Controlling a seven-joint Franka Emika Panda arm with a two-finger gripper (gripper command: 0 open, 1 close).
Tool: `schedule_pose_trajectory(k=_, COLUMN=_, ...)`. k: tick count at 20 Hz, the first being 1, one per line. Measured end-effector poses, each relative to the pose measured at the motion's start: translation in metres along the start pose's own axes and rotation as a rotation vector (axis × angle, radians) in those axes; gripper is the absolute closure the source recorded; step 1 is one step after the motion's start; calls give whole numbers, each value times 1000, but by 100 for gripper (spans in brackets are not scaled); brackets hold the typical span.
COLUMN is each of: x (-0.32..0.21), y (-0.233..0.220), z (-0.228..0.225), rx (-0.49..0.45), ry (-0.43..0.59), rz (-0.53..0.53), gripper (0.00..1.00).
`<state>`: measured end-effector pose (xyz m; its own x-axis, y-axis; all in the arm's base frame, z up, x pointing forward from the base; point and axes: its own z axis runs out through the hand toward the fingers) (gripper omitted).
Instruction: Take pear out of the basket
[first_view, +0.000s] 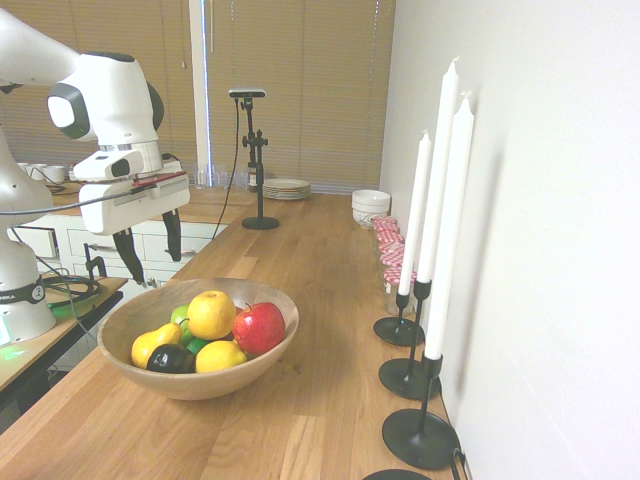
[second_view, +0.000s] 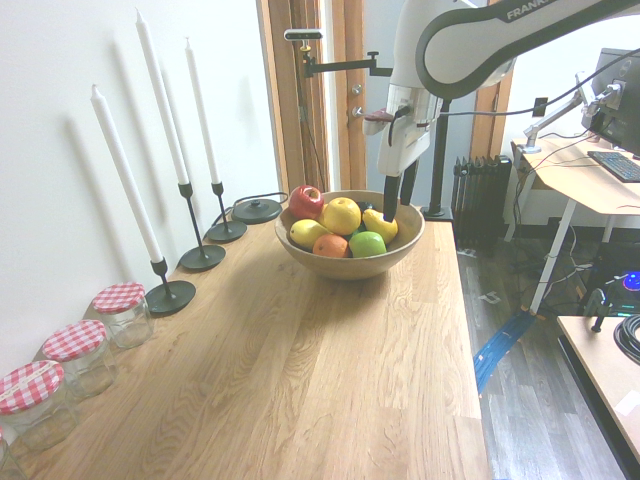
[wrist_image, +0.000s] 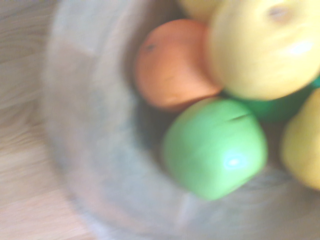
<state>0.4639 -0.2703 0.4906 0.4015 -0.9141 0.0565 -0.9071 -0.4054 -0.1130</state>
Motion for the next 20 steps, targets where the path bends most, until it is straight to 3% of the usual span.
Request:
schedule_pose_trajectory(k=12, x=81, y=-15, z=30, rx=-14, ry=-35, rz=43, gripper=0)
schedule_pose_trajectory(k=20, x=101, y=-45, z=33, rx=-27, ry=-38, rz=21, gripper=0)
